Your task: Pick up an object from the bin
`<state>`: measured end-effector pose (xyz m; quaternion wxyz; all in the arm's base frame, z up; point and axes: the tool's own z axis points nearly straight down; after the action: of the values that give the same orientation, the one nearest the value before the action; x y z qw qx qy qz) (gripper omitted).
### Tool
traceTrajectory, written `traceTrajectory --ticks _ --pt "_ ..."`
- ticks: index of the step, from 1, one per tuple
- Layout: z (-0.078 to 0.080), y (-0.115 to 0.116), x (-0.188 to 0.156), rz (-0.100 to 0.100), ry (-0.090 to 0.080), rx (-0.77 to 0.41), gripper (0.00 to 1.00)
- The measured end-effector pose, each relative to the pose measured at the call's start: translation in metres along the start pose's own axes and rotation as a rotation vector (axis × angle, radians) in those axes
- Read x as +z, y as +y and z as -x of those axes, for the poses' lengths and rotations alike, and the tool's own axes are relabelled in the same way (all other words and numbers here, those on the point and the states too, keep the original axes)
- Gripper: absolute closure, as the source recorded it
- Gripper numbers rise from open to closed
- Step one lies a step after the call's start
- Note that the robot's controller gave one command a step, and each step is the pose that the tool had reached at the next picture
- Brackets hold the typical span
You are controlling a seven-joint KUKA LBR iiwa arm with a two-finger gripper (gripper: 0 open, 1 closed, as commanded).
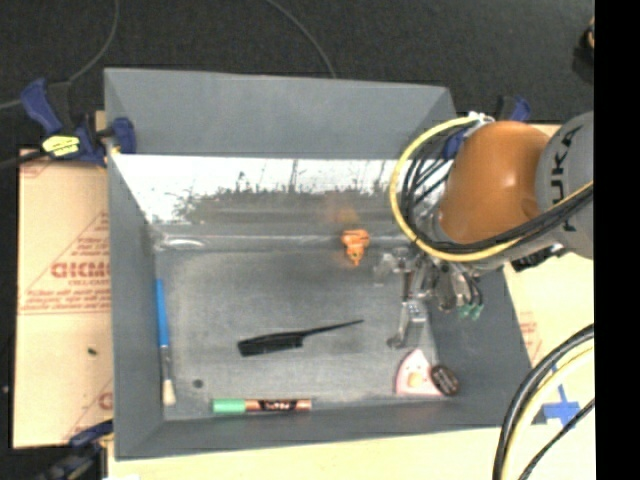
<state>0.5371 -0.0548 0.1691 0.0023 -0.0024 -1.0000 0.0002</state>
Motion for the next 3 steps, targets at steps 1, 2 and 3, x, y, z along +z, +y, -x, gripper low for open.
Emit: traceTrajectory --ticks 1,2,3 --pt "0.002 0.0 -0.005 -0.001 -0.008 -0.003 0.0" --pt "0.015 0.09 0.1 0.003 0.0 -0.05 0.0" --pt "0.021 0.086 0.018 -0.002 -0.014 -0.123 0.0"
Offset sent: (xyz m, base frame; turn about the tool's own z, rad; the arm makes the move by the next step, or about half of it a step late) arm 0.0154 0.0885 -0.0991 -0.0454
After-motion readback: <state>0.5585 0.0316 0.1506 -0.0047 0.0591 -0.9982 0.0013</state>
